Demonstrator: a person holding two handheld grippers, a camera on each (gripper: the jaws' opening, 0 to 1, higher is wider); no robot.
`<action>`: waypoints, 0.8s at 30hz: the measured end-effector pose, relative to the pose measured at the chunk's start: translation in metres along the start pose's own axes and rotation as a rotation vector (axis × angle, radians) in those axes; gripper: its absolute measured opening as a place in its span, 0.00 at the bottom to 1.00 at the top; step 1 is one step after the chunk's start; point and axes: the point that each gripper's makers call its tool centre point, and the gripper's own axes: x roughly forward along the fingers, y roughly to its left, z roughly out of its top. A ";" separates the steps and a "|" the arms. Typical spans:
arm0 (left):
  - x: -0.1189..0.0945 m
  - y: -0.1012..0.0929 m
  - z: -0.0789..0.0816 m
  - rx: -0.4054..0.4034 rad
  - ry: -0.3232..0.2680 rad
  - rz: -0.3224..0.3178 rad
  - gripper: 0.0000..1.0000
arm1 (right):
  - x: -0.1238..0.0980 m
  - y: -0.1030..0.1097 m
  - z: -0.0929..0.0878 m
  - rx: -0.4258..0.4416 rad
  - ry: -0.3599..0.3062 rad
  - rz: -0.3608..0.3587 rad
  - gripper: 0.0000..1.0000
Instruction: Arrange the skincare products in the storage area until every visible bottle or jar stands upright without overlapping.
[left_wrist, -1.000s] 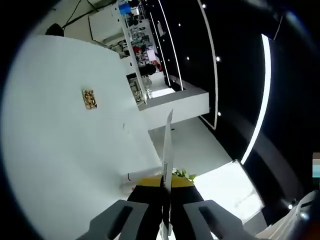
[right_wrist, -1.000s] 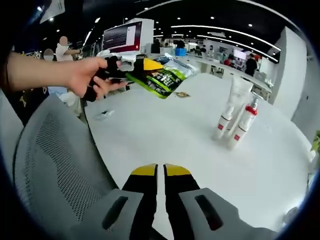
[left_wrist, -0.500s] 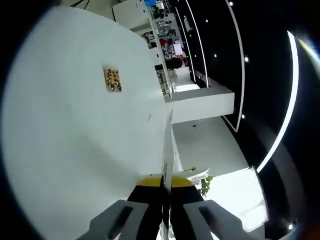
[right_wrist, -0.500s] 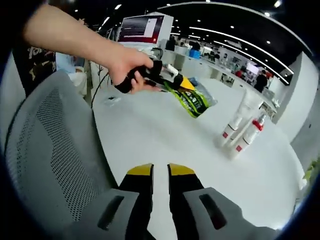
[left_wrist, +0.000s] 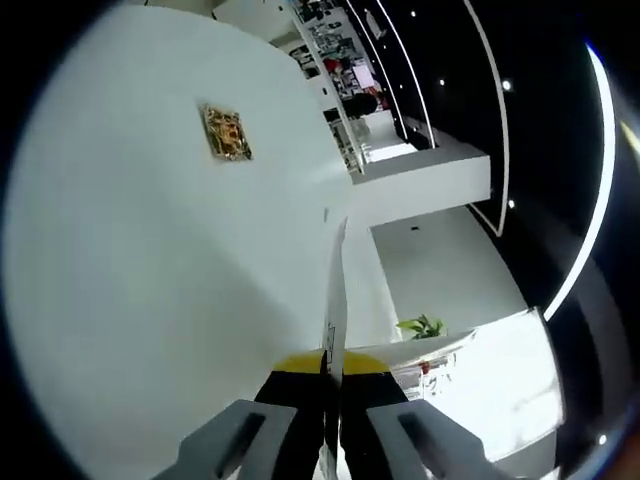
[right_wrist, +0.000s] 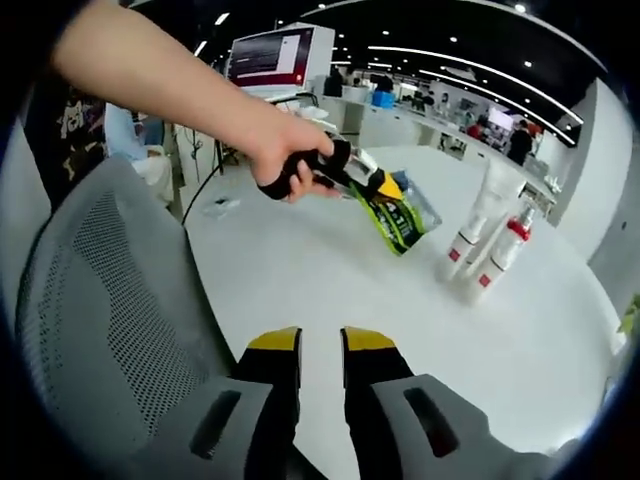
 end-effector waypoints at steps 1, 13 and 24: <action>0.003 0.000 -0.002 0.005 0.006 0.003 0.02 | 0.000 0.000 0.000 0.002 -0.002 0.000 0.18; 0.028 0.001 -0.015 0.015 0.046 0.025 0.02 | 0.001 0.002 -0.002 -0.002 0.011 0.006 0.17; 0.039 0.012 -0.007 0.049 0.030 0.058 0.02 | 0.004 0.003 -0.006 0.000 0.029 0.018 0.17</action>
